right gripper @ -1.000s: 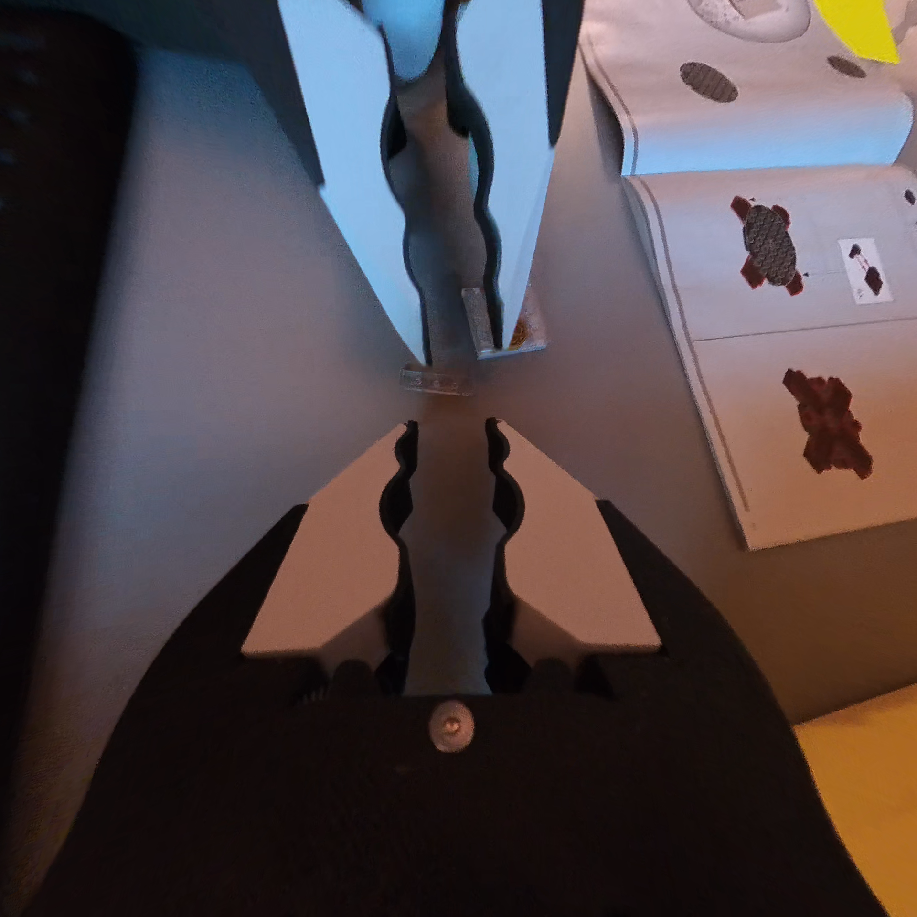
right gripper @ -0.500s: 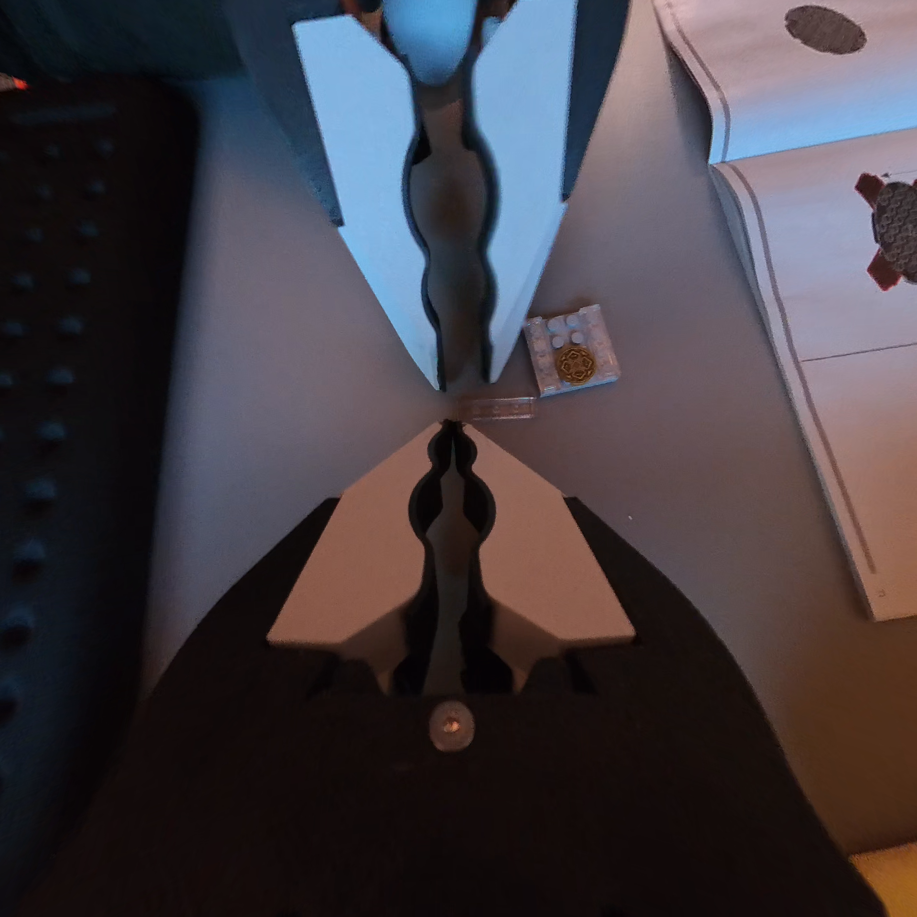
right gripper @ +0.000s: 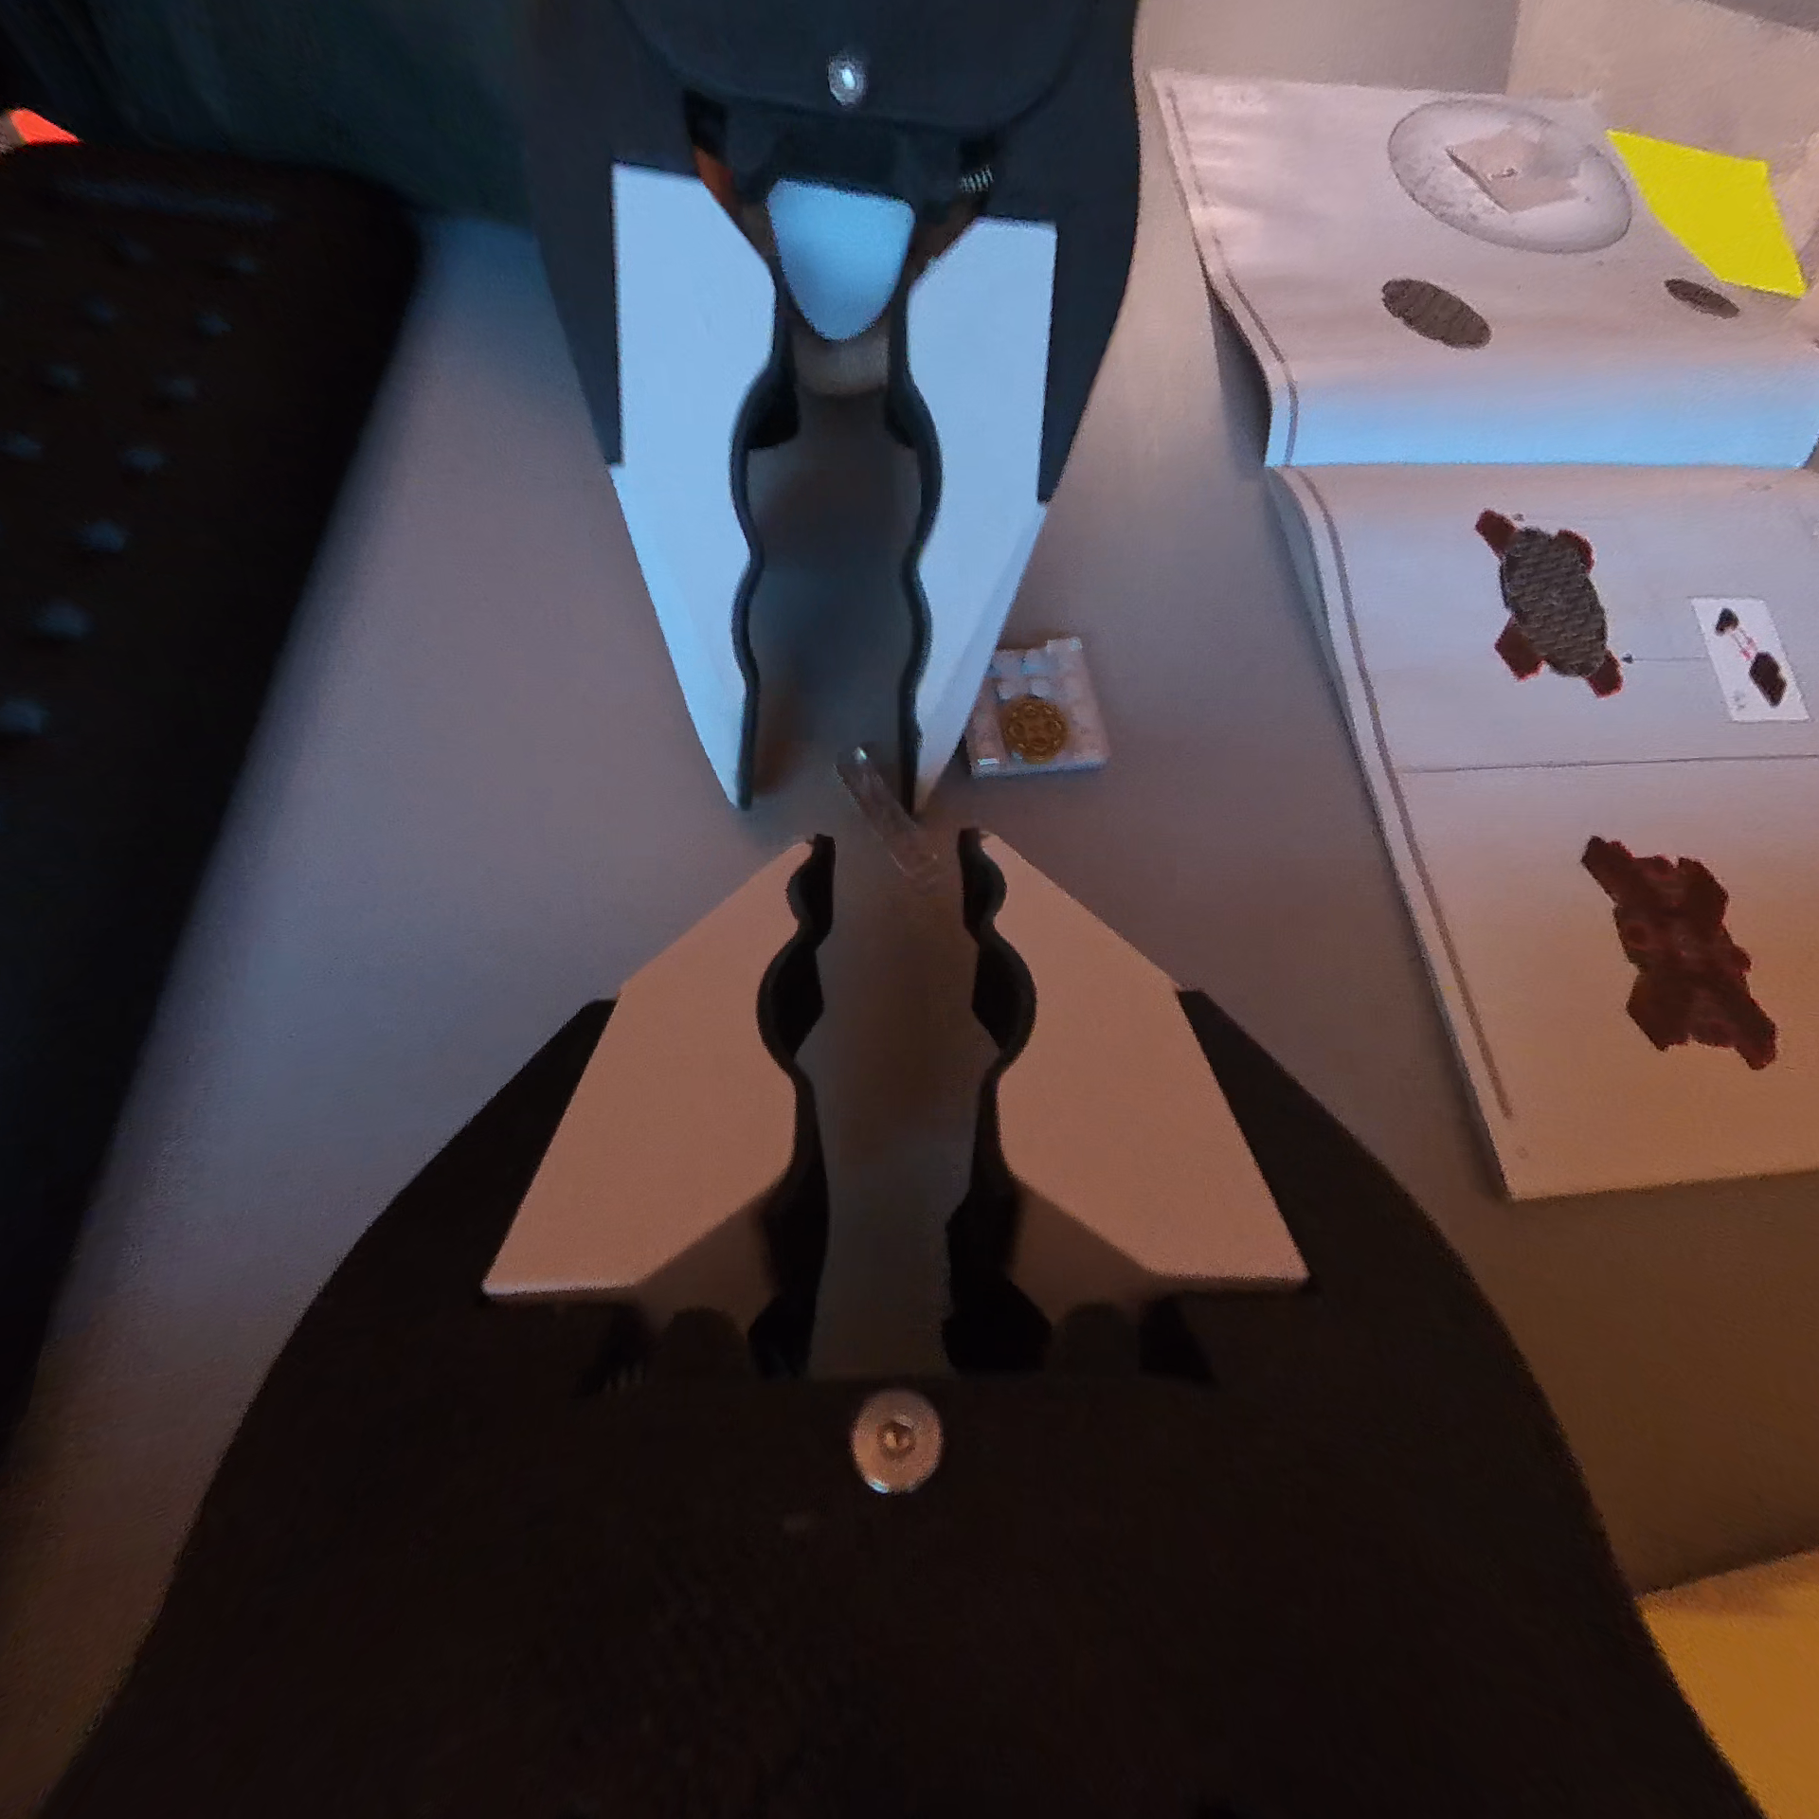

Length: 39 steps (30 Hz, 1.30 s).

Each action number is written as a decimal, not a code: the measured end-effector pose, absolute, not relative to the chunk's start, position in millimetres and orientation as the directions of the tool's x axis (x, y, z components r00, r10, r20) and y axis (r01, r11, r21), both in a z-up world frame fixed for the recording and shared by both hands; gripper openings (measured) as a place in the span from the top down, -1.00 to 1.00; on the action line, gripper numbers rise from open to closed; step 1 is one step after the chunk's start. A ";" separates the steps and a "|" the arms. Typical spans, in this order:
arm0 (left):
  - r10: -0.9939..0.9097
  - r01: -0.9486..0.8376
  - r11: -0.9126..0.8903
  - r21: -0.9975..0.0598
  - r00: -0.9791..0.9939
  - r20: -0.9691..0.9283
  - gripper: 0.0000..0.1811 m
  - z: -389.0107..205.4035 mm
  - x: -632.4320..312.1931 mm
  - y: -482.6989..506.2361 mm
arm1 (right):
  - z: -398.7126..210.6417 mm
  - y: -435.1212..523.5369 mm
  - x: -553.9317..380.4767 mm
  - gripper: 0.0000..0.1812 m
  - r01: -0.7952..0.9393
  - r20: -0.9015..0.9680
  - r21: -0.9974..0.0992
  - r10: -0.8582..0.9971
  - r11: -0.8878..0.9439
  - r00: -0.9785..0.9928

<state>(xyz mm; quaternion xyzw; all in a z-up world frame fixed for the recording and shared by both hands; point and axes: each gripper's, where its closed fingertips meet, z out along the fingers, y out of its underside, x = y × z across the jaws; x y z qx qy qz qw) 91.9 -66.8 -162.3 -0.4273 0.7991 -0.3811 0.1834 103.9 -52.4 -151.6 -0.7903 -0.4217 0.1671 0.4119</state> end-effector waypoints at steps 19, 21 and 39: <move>-0.802 -0.513 0.422 -0.747 -0.596 -0.044 0.79 -163.7 86.2 -60.1 | -164.5 -68.5 93.7 1.00 0.588 0.040 -0.745 0.860 -0.314 0.509; -0.798 -0.506 0.436 -0.745 -0.599 -0.060 0.88 -163.8 86.0 -60.0 | -164.4 -70.0 94.1 1.00 0.579 0.022 -0.747 0.858 -0.327 0.513; -0.759 -0.394 0.573 -0.719 -0.587 -0.283 0.94 -151.4 91.7 -57.4 | -148.0 -56.1 97.9 0.81 0.598 0.188 -0.770 0.816 -0.223 0.546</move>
